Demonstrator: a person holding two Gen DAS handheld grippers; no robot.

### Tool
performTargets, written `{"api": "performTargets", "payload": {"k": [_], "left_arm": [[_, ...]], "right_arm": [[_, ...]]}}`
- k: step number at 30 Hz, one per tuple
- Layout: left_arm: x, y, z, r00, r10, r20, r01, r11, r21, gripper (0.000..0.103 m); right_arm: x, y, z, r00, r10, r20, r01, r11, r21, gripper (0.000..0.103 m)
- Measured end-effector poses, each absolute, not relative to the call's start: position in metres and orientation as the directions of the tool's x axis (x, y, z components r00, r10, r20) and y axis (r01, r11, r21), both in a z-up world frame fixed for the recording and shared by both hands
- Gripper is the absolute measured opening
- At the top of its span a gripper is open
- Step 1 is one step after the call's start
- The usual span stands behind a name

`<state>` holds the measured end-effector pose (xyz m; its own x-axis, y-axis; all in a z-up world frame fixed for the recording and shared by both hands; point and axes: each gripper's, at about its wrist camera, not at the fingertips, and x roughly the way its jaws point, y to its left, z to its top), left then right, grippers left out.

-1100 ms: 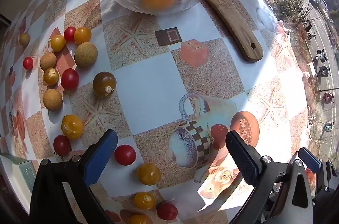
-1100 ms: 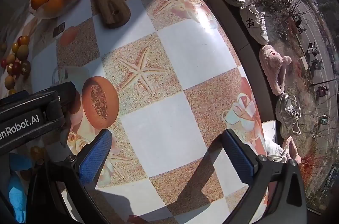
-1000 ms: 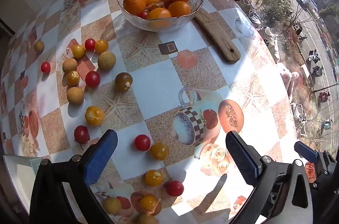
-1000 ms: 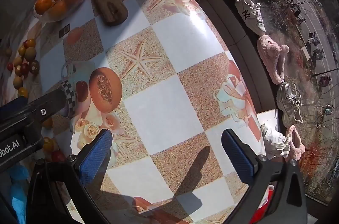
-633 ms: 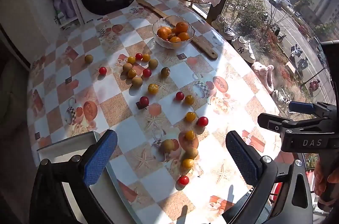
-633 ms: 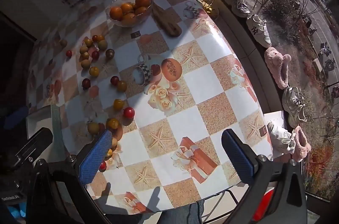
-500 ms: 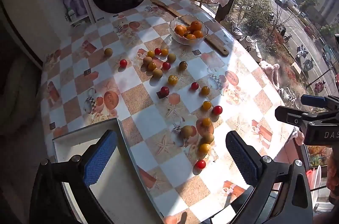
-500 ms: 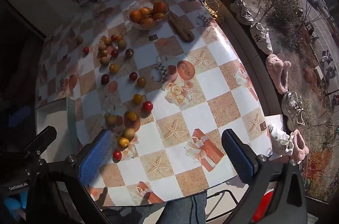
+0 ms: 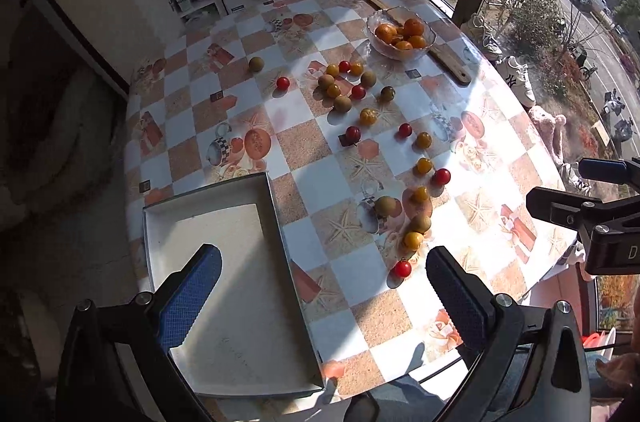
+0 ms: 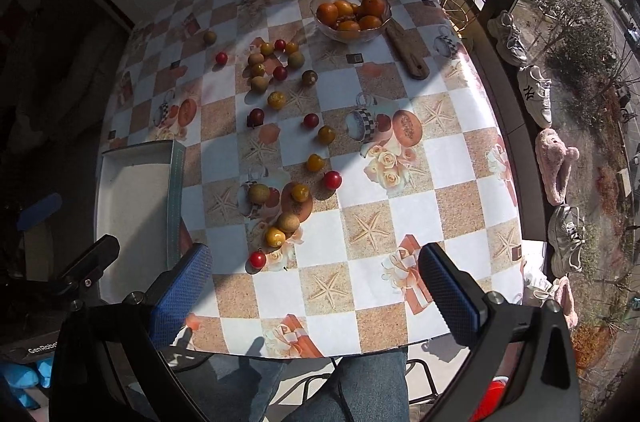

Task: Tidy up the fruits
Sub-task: 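Move both tools over the table toward the scattered fruits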

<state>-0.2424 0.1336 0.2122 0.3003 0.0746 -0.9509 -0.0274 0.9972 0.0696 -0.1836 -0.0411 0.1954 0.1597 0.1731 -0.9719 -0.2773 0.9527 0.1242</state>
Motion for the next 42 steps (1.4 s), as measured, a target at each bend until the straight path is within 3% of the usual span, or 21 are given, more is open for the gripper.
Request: {"api": "performTargets", "payload": {"k": [24,35,42], "left_arm": [[-0.231,0.101,0.221,0.245,0.224,-0.943,-0.004,0.973,0.23,0.103],[-0.227,0.113,0.218,0.266,0.22,-0.939,-0.052,0.975,0.214,0.103],[-0.224,0.129,0.189,0.227,0.181,-0.957,-0.101,0.982,0.162,0.103]], "right_arm": [[-0.142,-0.063,0.179,0.054,0.286,-0.957,-0.266,0.927,0.262,0.103],[-0.139,-0.079,0.172,0.053,0.261,-0.964,-0.217,0.945,0.244,0.103],[-0.143,-0.091,0.159,0.029,0.21,-0.977,-0.173,0.964,0.202,0.103]]}}
